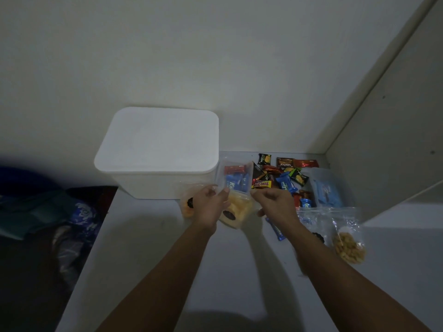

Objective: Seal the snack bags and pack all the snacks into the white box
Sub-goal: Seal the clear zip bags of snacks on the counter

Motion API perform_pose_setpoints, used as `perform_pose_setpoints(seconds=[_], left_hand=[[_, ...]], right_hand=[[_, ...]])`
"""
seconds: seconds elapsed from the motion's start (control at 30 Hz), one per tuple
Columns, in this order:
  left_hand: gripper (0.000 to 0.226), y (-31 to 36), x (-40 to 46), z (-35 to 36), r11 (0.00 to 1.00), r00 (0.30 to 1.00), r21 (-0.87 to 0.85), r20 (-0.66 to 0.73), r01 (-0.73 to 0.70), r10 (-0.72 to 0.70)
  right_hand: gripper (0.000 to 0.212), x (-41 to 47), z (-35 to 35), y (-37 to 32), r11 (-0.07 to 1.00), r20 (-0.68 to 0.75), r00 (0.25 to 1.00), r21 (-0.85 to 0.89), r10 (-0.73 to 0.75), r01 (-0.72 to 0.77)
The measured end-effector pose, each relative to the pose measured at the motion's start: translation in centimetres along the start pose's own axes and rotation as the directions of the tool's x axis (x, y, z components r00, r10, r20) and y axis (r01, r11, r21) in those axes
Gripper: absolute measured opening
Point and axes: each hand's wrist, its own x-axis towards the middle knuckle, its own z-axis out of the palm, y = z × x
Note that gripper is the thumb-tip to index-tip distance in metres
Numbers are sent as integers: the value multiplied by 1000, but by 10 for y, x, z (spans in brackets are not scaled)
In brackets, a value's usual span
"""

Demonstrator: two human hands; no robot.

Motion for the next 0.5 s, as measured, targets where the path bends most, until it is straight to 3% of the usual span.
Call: perform_pose_setpoints(seconds=[0.17, 0.3, 0.5], left_hand=[[40, 0, -4, 3, 999, 999, -13, -24, -46, 45], [55, 3, -7, 4, 997, 997, 29, -23, -70, 71], [74, 11, -13, 5, 972, 992, 210, 92, -104, 86]], right_hand=[[14, 5, -2, 1, 982, 23, 995, -163, -96, 99], [11, 6, -2, -1, 966, 47, 994, -233, -102, 111], [17, 7, -1, -5, 878, -99, 979, -466, -177, 111]])
